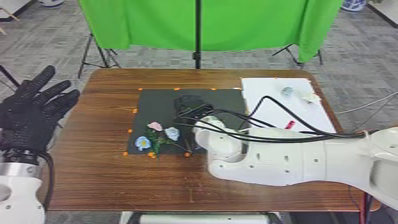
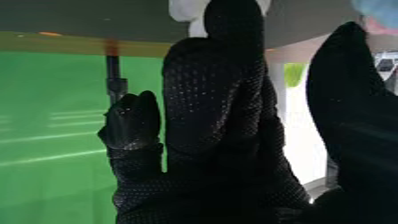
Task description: Arrange flowers
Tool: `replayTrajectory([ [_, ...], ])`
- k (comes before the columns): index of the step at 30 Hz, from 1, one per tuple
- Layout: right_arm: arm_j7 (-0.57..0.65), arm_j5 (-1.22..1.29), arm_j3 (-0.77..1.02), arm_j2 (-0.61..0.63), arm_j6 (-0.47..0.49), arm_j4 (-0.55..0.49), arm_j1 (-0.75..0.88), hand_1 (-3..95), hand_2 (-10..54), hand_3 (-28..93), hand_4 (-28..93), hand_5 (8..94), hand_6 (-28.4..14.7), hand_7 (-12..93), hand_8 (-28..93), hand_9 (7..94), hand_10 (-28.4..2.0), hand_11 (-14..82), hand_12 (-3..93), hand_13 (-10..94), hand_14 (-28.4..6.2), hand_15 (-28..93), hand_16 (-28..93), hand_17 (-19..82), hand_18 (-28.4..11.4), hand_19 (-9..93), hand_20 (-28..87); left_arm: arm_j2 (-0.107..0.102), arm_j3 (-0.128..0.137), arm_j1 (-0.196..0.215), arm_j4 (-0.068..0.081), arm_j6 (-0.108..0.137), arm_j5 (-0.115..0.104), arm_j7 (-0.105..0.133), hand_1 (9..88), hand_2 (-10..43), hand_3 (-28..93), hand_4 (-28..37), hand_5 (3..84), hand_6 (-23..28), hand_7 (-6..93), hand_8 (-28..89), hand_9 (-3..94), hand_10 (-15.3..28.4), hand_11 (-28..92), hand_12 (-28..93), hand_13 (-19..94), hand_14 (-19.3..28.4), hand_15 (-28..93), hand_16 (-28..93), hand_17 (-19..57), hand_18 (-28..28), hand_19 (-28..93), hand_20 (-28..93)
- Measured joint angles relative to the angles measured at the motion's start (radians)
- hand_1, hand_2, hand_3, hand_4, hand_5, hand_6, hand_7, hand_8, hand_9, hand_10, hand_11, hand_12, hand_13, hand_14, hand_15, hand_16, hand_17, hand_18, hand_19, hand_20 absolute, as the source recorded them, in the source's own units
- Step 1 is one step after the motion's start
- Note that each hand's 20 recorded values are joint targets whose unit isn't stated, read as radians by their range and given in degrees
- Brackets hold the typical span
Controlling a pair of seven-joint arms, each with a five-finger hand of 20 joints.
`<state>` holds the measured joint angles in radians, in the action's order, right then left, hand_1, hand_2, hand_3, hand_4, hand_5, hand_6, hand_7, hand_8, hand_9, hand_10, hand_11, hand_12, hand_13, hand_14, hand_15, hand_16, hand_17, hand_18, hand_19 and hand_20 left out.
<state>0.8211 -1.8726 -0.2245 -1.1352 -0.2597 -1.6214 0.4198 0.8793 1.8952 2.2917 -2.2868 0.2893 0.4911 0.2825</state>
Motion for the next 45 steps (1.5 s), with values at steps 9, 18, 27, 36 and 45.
replayTrajectory([
  [9, -0.008, 0.002, -0.008, 0.000, -0.042, -0.009, -0.006, 28.4, -7.9, 76, -28, 66.7, -0.2, 17, -12, 85.2, -10.7, 27.5, 17.4, 81, -5.1, 67, 19, 44, -19.6, 93, 41, 0.006, 0.000, 0.004, 0.000, 0.000, 0.000, -0.003, 20.9, 7.3, 76, -27.7, 31.2, 7.0, 10.6, -8, 28.8, 18.4, 25, 12, 22, 26.7, 52, -9, -8.7, 27.3, 59, 7],
  [18, -0.002, 0.001, -0.013, 0.005, -0.091, -0.024, -0.014, 23.2, 0.1, 76, -27, 65.8, -1.1, 16, -12, 83.7, -12.6, 26.4, 17.1, 79, -6.4, 66, 18, 43, -20.8, 93, 40, 0.013, 0.004, 0.016, -0.005, 0.004, 0.001, -0.005, 20.9, 7.3, 76, -27.8, 31.3, 7.0, 10.5, -8, 28.8, 18.4, 25, 12, 22, 26.7, 52, -9, -8.7, 27.3, 59, 7],
  [27, -0.007, 0.037, 0.132, 0.108, -0.057, -0.121, 0.014, 21.9, 2.1, 77, -25, 58.8, -2.8, 15, -11, 69.6, -16.5, 19.6, 14.3, 71, -9.8, 62, 15, 37, -20.8, 93, 24, 0.040, 0.037, 0.075, -0.031, 0.019, 0.001, 0.000, 20.8, 7.6, 76, -28.0, 31.2, 7.0, 10.6, -8, 28.8, 18.5, 25, 12, 22, 26.7, 52, -9, -8.7, 27.3, 59, 7],
  [36, 0.005, 0.077, 0.294, 0.332, -0.035, -0.172, 0.049, 22.3, 2.3, 77, -25, 55.0, -3.9, 14, -11, 61.9, -18.1, 17.0, 13.7, 67, -11.4, 64, 13, 36, -20.2, 93, 21, 0.048, 0.040, 0.112, -0.038, 0.029, -0.002, 0.021, 20.8, 7.6, 76, -28.2, 31.3, 7.1, 10.5, -8, 28.8, 18.5, 25, 12, 22, 26.7, 52, -9, -8.7, 27.3, 59, 7],
  [45, 0.068, 0.141, 0.308, 0.533, -0.020, -0.047, 0.058, 22.2, 1.6, 78, -26, 49.8, -4.2, 14, -11, 54.6, -18.8, 15.6, 13.6, 63, -12.1, 66, 11, 35, -19.6, 93, 18, 0.047, 0.038, 0.117, -0.040, 0.033, -0.003, 0.028, 20.7, 8.0, 76, -28.2, 31.3, 7.1, 10.8, -8, 28.8, 18.5, 25, 12, 22, 26.6, 52, -9, -8.6, 27.2, 60, 7],
])
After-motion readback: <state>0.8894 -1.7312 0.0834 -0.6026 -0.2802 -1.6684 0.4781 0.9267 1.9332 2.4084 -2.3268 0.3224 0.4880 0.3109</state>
